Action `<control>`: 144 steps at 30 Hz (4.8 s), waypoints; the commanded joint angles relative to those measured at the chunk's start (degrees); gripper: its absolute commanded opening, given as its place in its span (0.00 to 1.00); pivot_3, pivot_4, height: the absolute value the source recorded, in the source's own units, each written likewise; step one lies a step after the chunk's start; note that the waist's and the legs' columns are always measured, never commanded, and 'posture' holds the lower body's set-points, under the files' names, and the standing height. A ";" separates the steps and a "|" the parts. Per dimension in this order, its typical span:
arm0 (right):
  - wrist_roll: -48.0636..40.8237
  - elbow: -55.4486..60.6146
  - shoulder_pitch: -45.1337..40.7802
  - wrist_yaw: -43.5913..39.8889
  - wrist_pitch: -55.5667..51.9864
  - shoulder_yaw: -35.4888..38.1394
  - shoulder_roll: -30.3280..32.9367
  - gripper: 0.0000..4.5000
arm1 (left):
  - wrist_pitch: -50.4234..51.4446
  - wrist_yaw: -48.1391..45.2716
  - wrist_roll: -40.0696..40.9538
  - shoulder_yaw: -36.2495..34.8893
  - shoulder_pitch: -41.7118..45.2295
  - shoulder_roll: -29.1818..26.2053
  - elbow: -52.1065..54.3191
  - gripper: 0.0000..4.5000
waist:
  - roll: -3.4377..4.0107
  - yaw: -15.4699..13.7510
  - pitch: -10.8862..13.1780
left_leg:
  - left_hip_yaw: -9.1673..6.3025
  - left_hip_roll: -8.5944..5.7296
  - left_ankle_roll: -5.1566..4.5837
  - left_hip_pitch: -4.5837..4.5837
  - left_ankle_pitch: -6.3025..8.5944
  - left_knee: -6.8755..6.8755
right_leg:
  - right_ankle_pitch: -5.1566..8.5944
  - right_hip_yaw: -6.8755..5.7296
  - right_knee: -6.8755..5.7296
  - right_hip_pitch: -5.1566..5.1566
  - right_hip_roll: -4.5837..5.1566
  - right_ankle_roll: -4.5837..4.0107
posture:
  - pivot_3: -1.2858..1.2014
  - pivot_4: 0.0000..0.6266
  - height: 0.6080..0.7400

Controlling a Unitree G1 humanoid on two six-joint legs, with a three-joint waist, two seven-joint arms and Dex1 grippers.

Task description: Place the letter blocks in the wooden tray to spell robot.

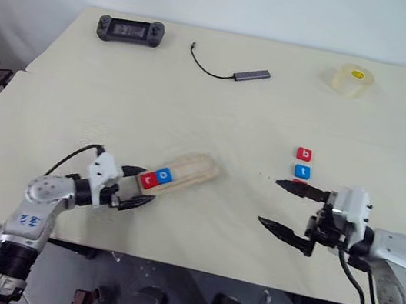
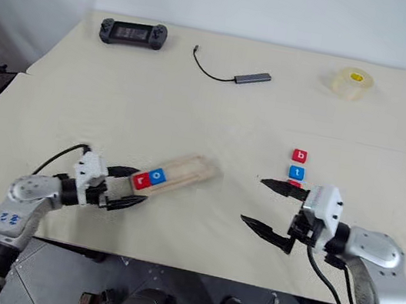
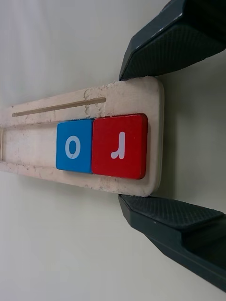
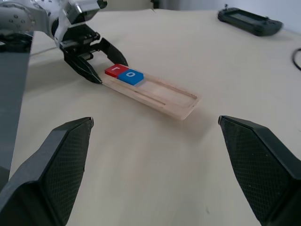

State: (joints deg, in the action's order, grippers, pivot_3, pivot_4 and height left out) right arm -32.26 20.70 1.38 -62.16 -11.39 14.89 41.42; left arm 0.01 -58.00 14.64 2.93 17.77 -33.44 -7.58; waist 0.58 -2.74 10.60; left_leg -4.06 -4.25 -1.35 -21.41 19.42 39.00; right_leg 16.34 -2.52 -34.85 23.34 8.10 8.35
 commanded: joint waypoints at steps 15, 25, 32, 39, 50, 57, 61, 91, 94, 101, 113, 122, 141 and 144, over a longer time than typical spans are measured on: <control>-1.04 11.82 24.24 5.16 2.95 15.22 -3.73 1.00 | -11.41 -10.14 -9.89 11.79 20.87 9.31 -25.08 0.75 | -0.13 0.55 0.03 | 0.28 0.11 -0.01 0.15 0.00 0.02 | -0.05 0.25 -0.13 -0.09 -0.33 0.09 | 0.52 0.24 1.00; 1.10 6.54 24.35 9.86 7.19 19.19 -7.37 1.00 | -8.76 -15.15 2.17 0.38 10.79 3.49 -15.06 0.99 | -0.12 1.46 0.03 | 0.28 0.29 0.01 0.18 0.00 0.00 | -0.05 0.40 -0.20 -0.03 -0.42 0.10 | 0.52 0.24 1.00; 1.67 1.87 30.38 12.16 12.69 26.36 -12.65 1.00 | -12.35 -12.92 5.96 -8.31 2.62 -0.63 -10.72 0.99 | -0.11 0.80 0.03 | 0.23 0.17 0.00 0.20 0.02 0.00 | -0.04 0.43 0.04 -0.07 -0.24 0.08 | 0.52 0.24 1.00; 3.71 -2.61 31.02 12.44 17.83 24.41 -14.78 1.00 | -0.91 -12.31 12.66 -11.21 -7.08 -3.67 1.69 0.99 | -0.08 1.74 0.01 | 0.26 0.26 0.03 0.23 0.06 -0.11 | -0.03 0.58 0.01 0.01 -0.33 0.06 | 0.52 0.24 1.00; -1.37 -1.53 2.07 25.12 -12.99 12.14 -0.02 1.00 | -1.11 -5.20 11.27 -12.40 -12.34 -1.12 9.11 0.99 | 0.02 2.52 -0.03 | 0.50 0.48 0.17 0.30 0.04 -0.04 | -0.01 1.31 -0.21 0.18 -0.52 -0.03 | 0.52 0.24 1.00; -0.94 -6.42 -16.96 33.43 -36.48 1.68 4.45 1.00 | -0.41 -2.13 10.79 -10.96 -13.87 0.60 11.61 0.99 | 0.00 1.91 -0.03 | 0.45 0.50 0.15 0.17 0.08 -0.02 | -0.01 1.26 -0.08 0.23 -0.52 -0.06 | 0.52 0.24 1.00; 1.11 -11.24 -25.76 38.21 -42.92 -1.51 2.12 1.00 | 0.45 -0.57 10.92 -10.42 -13.90 1.37 12.45 0.99 | 0.00 1.68 -0.03 | 0.47 0.41 0.10 0.11 0.11 -0.01 | -0.01 1.27 -0.04 0.26 -0.48 -0.05 | 0.52 0.24 1.00; 16.15 -38.28 -50.32 52.60 -42.11 -9.26 -14.53 1.00 | -0.48 3.78 9.68 -10.59 -17.28 1.26 17.19 0.99 | 0.01 3.08 -0.03 | 0.66 0.39 0.03 0.06 0.15 -0.13 | -0.02 0.95 -0.25 0.43 -0.56 -0.03 | 0.52 0.24 1.00; 18.28 -43.81 -52.39 53.27 -39.36 -9.84 -16.55 1.00 | -0.49 4.56 9.68 -10.76 -18.10 1.31 18.20 0.99 | 0.01 3.18 -0.03 | 0.68 0.39 0.03 0.05 0.15 -0.14 | -0.02 0.97 -0.26 0.45 -0.56 -0.03 | 0.52 0.24 1.00; 20.85 -49.25 -54.18 54.07 -35.09 -9.35 -19.27 0.80 | -0.34 6.15 9.96 -11.18 -20.27 1.18 20.46 1.00 | 0.01 3.35 -0.03 | 0.69 0.39 0.03 0.06 0.15 -0.13 | -0.02 0.98 -0.28 0.45 -0.57 -0.03 | 0.52 0.24 1.00; 19.43 -35.50 -50.79 52.92 -40.85 -6.34 -16.79 0.33 | -0.27 5.51 9.64 -8.01 -16.26 2.20 18.53 1.00 | 0.03 3.01 -0.02 | 0.70 0.38 0.02 0.05 0.15 -0.13 | -0.02 1.00 -0.29 0.47 -0.57 -0.03 | 0.52 0.24 1.00; 10.95 5.68 -34.33 49.90 -71.41 5.94 -10.20 0.33 | -0.38 0.47 9.95 -4.13 -10.21 3.01 13.16 1.00 | 0.03 2.13 -0.02 | 0.62 0.39 0.01 -0.12 0.16 -0.22 | -0.02 0.96 -0.22 0.58 -0.57 -0.03 | 0.52 0.24 1.00; 13.27 24.20 -13.91 53.38 -79.23 6.61 -24.78 0.70 | 1.00 -5.47 10.43 -4.36 -5.88 1.56 9.51 1.00 | 0.00 2.85 -0.04 | 0.90 0.36 -0.04 0.09 0.17 -0.20 | -0.05 1.30 -0.36 0.59 -0.59 0.03 | 0.52 0.24 1.00; 11.47 23.18 -13.90 49.06 -77.47 7.73 -20.08 0.92 | 0.99 -4.98 10.57 -4.63 -6.62 1.38 10.27 1.00 | 0.00 2.66 -0.04 | 0.90 0.33 -0.06 0.09 0.18 -0.17 | -0.05 1.30 -0.29 0.59 -0.56 0.04 | 0.52 0.24 1.00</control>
State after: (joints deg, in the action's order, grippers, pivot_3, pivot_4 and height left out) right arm -19.82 43.57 -12.72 -10.68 -90.55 20.76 19.01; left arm 1.23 -63.27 24.41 -0.56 11.61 -31.65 -0.06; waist 0.59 -0.08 10.56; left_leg -3.16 -3.95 -1.43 -21.33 19.60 38.84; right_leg 16.29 -1.21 -35.09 23.93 7.56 8.38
